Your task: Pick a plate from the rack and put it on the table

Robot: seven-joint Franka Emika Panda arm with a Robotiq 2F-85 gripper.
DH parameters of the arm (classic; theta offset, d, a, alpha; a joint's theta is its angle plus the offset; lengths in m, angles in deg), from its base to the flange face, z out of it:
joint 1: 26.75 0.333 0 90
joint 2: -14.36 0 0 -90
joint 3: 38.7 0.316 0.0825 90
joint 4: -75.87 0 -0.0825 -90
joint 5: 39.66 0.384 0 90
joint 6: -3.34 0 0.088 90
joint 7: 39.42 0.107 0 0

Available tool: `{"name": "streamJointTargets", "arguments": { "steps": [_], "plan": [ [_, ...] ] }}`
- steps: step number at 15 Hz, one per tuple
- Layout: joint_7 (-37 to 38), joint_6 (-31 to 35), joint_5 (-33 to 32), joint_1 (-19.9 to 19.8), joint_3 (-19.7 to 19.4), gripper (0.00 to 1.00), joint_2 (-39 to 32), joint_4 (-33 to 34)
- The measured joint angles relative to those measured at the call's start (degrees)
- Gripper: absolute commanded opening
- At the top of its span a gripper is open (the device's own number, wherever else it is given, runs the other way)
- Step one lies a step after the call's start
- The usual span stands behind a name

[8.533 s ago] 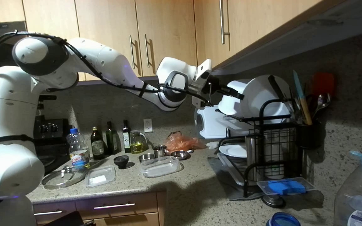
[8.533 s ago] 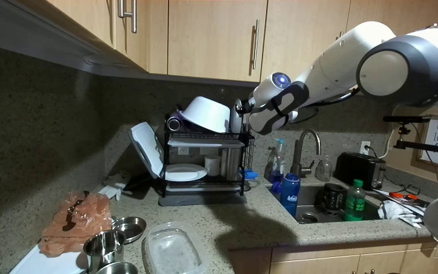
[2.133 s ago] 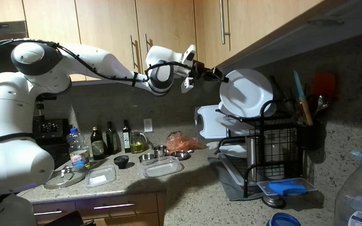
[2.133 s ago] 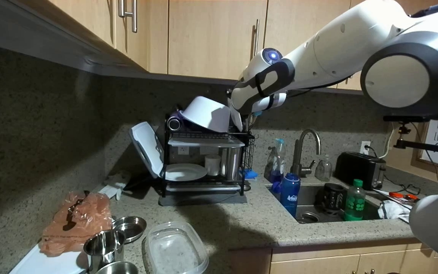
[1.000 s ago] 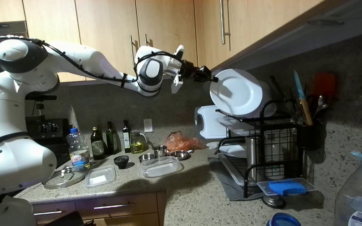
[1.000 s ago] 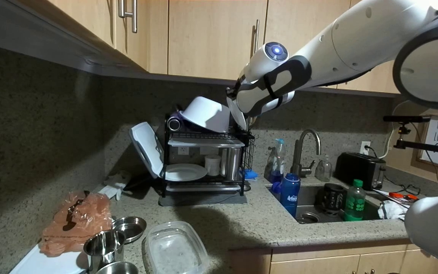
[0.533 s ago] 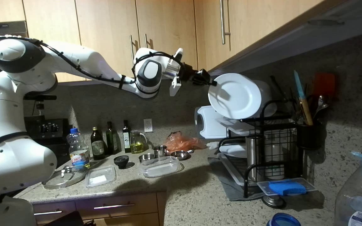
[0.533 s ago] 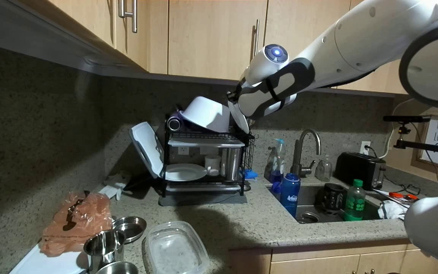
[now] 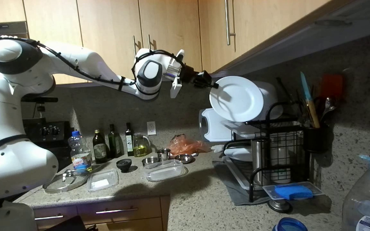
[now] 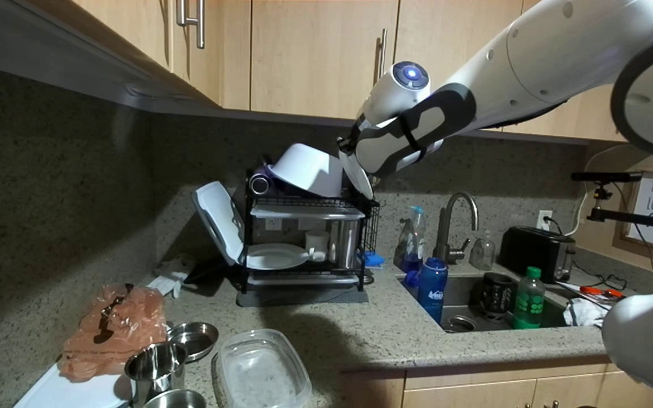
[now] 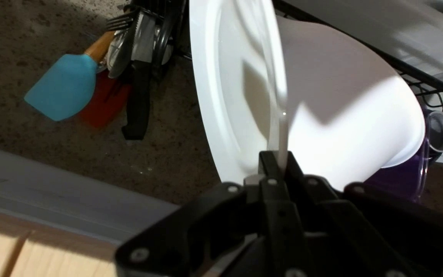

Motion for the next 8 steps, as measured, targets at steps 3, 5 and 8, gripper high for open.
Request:
{"name": "streamJointTargets", "arguments": {
  "steps": [3,5,8],
  "plan": [
    [0.0,-0.41,-0.79,2.63,-1.97,0.02,0.03,-0.58],
    [0.02,-0.46,-1.45,4.67,-3.59,0.02,0.04,-1.21],
    [0.04,-0.5,-2.33,7.59,-5.89,0.02,0.04,-2.29]
  ]
}}
